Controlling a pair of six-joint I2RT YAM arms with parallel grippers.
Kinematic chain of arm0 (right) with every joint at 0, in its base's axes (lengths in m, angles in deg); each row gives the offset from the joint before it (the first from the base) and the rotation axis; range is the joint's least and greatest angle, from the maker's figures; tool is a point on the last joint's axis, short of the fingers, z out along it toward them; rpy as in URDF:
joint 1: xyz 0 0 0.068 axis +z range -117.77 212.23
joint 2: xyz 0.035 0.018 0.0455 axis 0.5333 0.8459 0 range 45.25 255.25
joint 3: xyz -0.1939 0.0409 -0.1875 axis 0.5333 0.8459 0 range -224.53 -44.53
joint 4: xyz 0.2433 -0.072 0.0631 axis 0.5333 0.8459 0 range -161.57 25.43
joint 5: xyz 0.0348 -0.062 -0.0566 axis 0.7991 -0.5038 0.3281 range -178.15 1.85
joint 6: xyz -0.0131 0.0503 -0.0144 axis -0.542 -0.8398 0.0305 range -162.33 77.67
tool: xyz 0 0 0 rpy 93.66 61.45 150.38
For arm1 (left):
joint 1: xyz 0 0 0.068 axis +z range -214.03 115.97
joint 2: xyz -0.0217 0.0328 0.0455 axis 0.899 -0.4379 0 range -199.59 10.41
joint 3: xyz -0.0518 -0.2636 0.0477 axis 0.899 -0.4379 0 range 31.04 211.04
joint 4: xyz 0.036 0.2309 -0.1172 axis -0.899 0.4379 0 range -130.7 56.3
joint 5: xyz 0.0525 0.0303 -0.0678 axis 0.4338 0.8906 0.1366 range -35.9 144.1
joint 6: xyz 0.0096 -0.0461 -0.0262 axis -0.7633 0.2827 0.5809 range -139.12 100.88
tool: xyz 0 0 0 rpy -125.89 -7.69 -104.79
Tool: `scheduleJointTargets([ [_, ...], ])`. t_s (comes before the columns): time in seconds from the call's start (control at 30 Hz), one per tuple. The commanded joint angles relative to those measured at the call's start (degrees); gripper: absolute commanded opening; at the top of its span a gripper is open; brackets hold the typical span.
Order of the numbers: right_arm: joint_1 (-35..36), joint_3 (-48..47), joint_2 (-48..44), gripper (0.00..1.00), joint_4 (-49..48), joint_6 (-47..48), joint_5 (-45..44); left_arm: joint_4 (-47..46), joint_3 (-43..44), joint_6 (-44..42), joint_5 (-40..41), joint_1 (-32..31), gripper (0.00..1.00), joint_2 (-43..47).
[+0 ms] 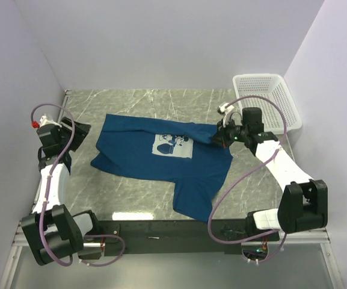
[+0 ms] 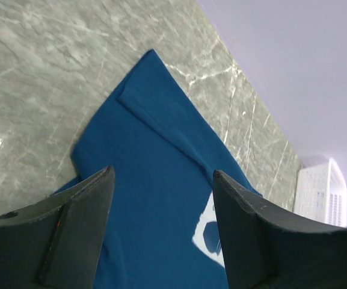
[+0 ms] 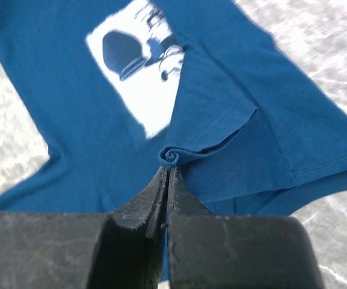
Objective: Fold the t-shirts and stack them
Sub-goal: Fold the tshirt
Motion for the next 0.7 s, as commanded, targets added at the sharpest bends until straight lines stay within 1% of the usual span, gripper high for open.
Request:
scheduleJointTargets([
  [0.0,2.5,1.9,-4.1,0.00,3.0,4.6,-3.1,0.7,-1.3,-1.7,-3.0,0.3,0.72,2.5],
  [0.07,3.9,3.4,-5.7,0.00,3.3,5.2,-4.5,1.0,-1.8,-2.0,-3.3,0.3,0.71,3.3],
  [0.1,4.4,3.8,-6.6,0.12,4.0,5.8,-6.4,1.2,-2.1,-2.0,-3.7,0.3,0.71,3.6],
  [0.13,4.5,4.3,-6.9,0.21,4.3,6.0,-7.7,1.3,-2.3,-2.1,-4.0,0.3,0.71,4.0],
  [0.2,4.5,4.7,-8.5,0.56,6.1,7.2,-10.8,1.7,-2.9,-2.3,-4.8,0.4,0.71,4.7],
  [0.27,4.3,5.9,-10.8,0.68,6.3,8.6,-15.5,2.5,-3.1,-2.9,-5.0,0.5,0.71,5.5],
  [0.3,4.2,6.8,-13.9,0.74,5.9,9.4,-16.6,2.6,-3.3,-3.1,-5.4,0.4,0.71,5.8],
  [0.33,4.1,8.2,-15.3,0.85,5.7,10.3,-17.4,2.8,-3.4,-3.3,-5.8,0.4,0.71,6.5],
  [0.4,4.2,9.0,-17.7,0.97,4.8,11.2,-15.6,2.5,-3.9,-3.5,-6.6,0.4,0.71,6.9],
  [0.43,4.2,8.5,-17.2,0.98,4.9,10.9,-14.4,2.6,-4.0,-3.6,-7.8,0.5,0.72,7.1],
  [0.47,4.3,7.7,-15.8,0.98,5.2,9.0,-10.4,2.8,-4.0,-3.8,-8.3,0.5,0.71,7.1],
  [0.5,4.3,6.3,-10.4,0.98,6.8,7.5,-8.3,3.2,-4.0,-3.9,-8.9,0.3,0.71,7.2],
  [0.53,4.3,2.1,-6.6,0.96,8.3,6.0,-6.1,3.5,-4.0,-4.4,-9.7,0.5,0.71,7.4],
  [0.57,4.4,-0.4,-2.4,0.92,10.4,1.6,-2.2,4.7,-3.9,-4.9,-10.2,0.4,0.71,7.6],
  [0.6,4.4,-5.6,6.0,0.83,11.8,-0.3,-0.8,5.4,-3.8,-5.3,-10.3,0.4,0.71,8.3],
  [0.63,4.5,-8.2,10.2,0.79,13.2,-1.9,0.3,6.4,-3.7,-6.3,-10.4,0.4,0.71,8.8],
  [0.67,4.6,-10.6,13.8,0.76,14.5,-5.9,-1.7,7.6,-3.3,-6.6,-10.7,0.4,0.71,9.3],
])
